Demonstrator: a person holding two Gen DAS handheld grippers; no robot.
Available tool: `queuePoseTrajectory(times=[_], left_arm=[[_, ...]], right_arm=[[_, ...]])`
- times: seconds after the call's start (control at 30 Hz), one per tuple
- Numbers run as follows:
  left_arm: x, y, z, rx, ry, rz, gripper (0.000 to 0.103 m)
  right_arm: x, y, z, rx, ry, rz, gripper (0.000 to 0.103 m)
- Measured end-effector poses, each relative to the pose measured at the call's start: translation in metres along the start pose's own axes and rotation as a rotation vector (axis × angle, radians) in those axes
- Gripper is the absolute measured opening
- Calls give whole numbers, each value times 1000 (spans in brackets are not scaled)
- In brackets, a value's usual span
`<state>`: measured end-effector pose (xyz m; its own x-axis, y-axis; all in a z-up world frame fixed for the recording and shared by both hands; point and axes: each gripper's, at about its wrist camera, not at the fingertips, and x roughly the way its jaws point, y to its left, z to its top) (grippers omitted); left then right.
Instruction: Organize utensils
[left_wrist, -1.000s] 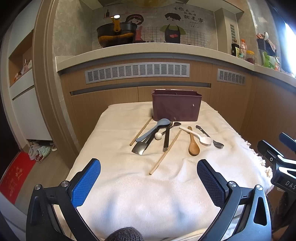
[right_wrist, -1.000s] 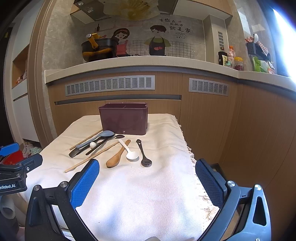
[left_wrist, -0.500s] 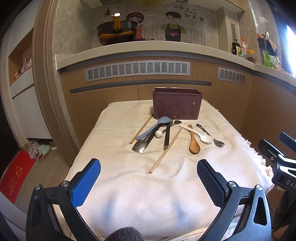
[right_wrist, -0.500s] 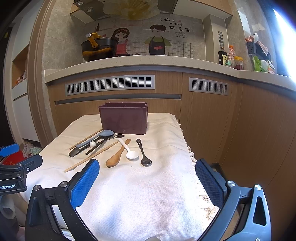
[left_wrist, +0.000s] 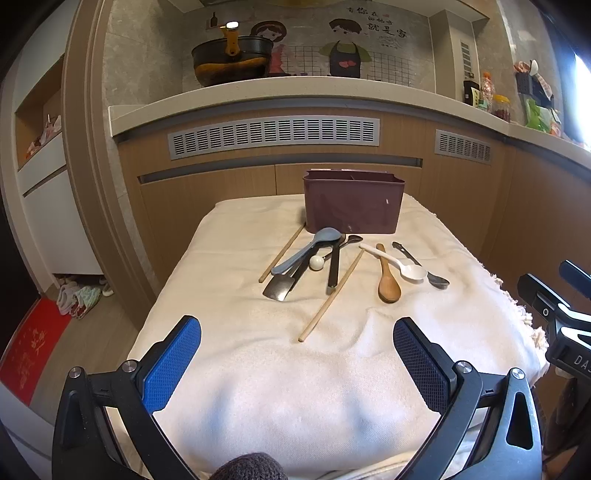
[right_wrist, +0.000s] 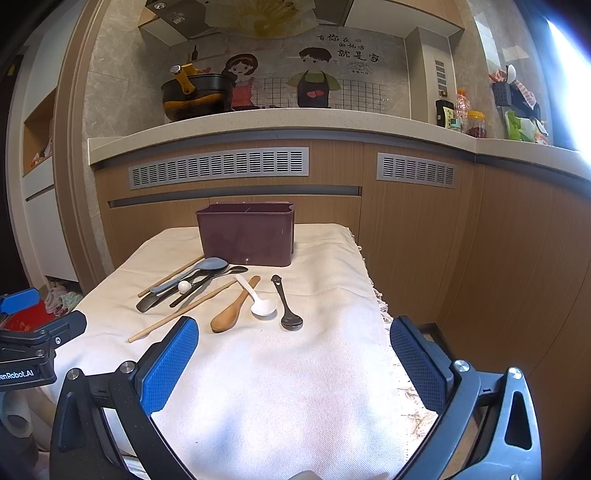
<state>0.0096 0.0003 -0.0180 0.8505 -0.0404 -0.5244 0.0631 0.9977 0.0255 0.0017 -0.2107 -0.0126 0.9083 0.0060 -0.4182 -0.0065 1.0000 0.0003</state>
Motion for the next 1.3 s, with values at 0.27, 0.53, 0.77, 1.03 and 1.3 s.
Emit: queuePoseTrajectory(times=[0.27, 0.53, 0.77, 1.03, 1.3], left_arm=[[9, 0, 3, 11, 23, -5, 103], [42, 5, 20, 16, 51, -18, 103], [110, 17, 60, 23, 90, -84, 103], [188, 38, 98, -1, 172, -166, 103], [270, 45, 101, -9, 376, -208, 103]], right_arm=[[8, 2, 5, -15, 7, 9, 103], [44, 7, 23, -64, 37, 9, 103], [105, 17, 46, -139, 87, 26, 103], [182, 35, 55, -237, 187, 72, 103], [232, 50, 62, -268, 223, 86, 103]])
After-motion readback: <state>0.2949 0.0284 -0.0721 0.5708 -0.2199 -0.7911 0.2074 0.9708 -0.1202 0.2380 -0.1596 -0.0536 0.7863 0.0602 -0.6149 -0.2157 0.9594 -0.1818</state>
